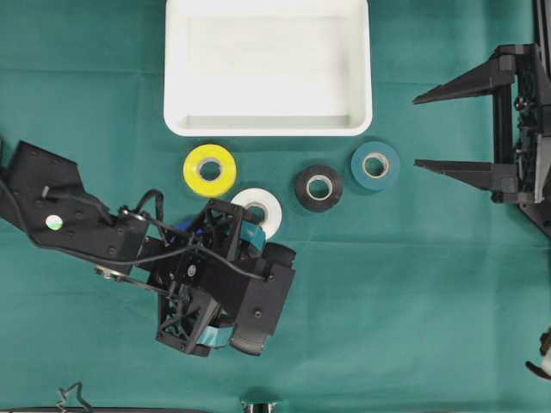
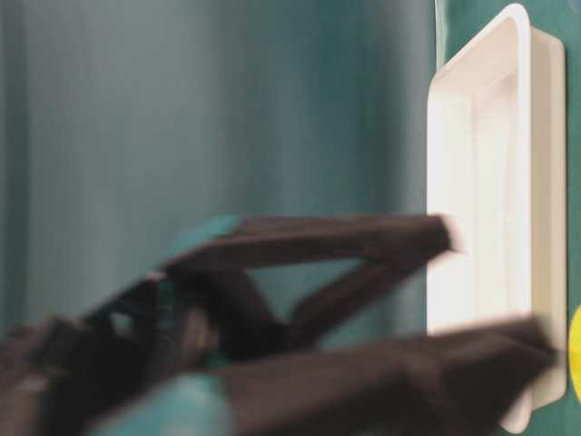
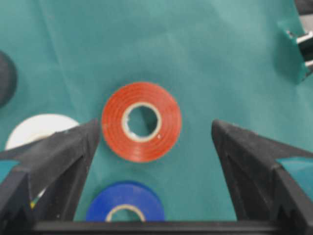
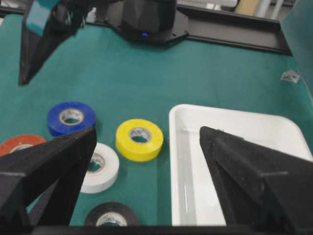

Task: Pick up the tape from a random location and place it into the white case.
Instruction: 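Move the left gripper over the red tape roll, then lower the left gripper into the red roll's hole and close on its rim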

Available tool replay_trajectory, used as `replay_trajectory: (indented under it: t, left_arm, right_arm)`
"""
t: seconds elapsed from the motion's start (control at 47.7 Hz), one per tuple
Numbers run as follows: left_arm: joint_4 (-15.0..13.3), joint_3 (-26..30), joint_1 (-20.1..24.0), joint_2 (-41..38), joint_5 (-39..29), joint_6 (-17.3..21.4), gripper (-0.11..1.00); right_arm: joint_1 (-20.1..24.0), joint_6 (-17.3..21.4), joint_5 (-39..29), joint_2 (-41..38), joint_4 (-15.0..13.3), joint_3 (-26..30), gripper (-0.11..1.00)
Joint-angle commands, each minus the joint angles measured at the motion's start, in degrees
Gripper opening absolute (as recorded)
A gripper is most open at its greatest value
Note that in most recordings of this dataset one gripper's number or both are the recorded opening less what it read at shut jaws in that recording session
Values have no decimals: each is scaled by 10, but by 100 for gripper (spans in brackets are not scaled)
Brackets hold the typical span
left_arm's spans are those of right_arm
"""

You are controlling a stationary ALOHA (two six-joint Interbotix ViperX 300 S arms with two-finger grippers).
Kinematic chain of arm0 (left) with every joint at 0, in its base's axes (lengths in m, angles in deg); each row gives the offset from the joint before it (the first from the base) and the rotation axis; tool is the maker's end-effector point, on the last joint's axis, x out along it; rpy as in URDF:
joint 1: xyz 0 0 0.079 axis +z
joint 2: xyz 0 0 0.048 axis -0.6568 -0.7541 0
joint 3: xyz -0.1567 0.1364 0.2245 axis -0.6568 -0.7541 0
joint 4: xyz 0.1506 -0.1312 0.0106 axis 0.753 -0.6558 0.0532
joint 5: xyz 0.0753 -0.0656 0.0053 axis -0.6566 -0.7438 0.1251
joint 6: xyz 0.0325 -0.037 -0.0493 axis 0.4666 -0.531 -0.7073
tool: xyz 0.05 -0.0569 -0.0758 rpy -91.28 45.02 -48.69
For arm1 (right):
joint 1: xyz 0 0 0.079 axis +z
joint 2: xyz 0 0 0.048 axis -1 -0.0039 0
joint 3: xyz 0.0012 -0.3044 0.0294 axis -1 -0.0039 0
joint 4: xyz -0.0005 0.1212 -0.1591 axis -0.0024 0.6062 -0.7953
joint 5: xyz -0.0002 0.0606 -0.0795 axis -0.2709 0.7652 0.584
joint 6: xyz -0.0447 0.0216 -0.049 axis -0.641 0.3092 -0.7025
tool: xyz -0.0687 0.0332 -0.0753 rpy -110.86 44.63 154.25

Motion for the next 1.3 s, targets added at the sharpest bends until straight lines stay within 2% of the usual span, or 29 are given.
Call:
replay_trajectory:
  t: [0.0, 0.21, 0.314, 0.608, 0.818, 1.279]
  left_arm:
    - [2, -10, -3, 2, 27, 1, 99]
    - [2, -46, -5, -26, 99, 4, 99]
    - [3, -47, -7, -36, 116, 4, 99]
    - [3, -42, -17, -88, 123, 40, 99]
    - [3, -46, -17, -113, 149, 41, 99]
    - [3, -59, -12, -134, 152, 40, 98]
  right_arm:
    - [0, -1, 2, -4, -1, 16, 92]
    - [0, -1, 2, -11, -1, 16, 92]
    - [0, -1, 2, -12, -2, 15, 92]
    - [0, -1, -3, -14, -1, 14, 92]
    - [0, -1, -13, -16, -2, 14, 92]
    - [0, -1, -15, -22, -2, 13, 92]
